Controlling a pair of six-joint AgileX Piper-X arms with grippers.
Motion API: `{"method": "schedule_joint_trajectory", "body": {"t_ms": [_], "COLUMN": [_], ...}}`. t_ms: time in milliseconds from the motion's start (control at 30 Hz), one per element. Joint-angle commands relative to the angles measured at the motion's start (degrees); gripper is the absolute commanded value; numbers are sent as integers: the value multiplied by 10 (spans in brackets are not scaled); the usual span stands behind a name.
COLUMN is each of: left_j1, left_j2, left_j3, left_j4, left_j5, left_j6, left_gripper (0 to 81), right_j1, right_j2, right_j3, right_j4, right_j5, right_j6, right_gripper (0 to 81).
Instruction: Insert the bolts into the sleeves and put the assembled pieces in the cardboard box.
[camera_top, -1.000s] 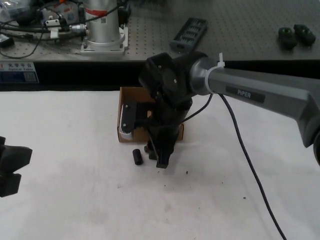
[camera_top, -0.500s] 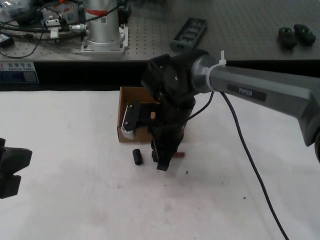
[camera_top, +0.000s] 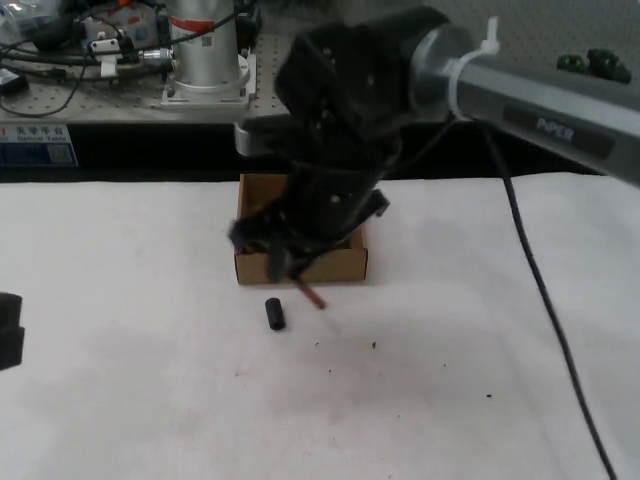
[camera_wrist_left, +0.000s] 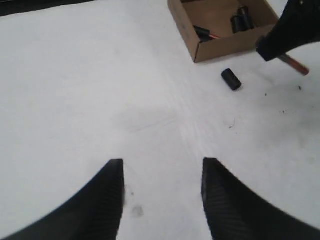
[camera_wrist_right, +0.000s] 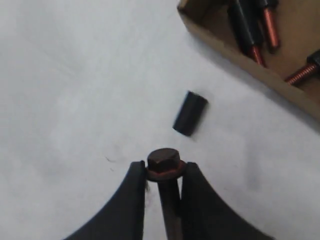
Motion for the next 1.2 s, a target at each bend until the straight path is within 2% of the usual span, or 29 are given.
{"method": "schedule_joint_trajectory", "body": {"t_ms": [0, 200, 400, 500, 600, 633, 667, 733, 833, 967, 1033, 1167], "left_j1": [2, 2, 2, 2, 2, 2, 2, 2, 2, 0, -9, -43], "left_j2": [-25, -61, -83, -82, -82, -82, -82, -82, -76, -27, 6, 95], "left_j3": [-3, -3, -3, -3, -3, -3, -3, -3, -3, -3, -3, -3], "left_j4": [-3, -2, 2, 6, 6, 6, 7, 7, 7, 7, -2, -51], "left_j5": [-29, -73, -78, -75, -78, -75, -75, -75, -45, 34, 27, -3], "left_j6": [-55, -61, -63, -68, -86, -92, -103, -140, -243, -374, -398, -424], "left_gripper": [356, 356, 356, 356, 356, 356, 356, 356, 356, 356, 356, 356], "right_j1": [33, 94, 133, 139, 139, 139, 134, 123, 101, 61, 34, -21], "right_j2": [-4, -4, -4, -3, -3, -3, -5, -11, -32, -75, -96, -147], "right_j3": [29, 105, 137, 137, 137, 137, 137, 135, 135, 135, 136, 136], "right_j4": [-72, -127, -145, -145, -144, -143, -137, -117, -71, 24, 50, 55], "right_j5": [-12, 2, -11, -23, -25, -25, -25, -25, -7, 144, 193, 211], "right_j6": [150, 246, 243, 245, 247, 247, 247, 243, 184, 70, 34, 23], "right_gripper": [28, 28, 3, 160, 419, 454, 452, 384, 312, 310, 310, 310]}}
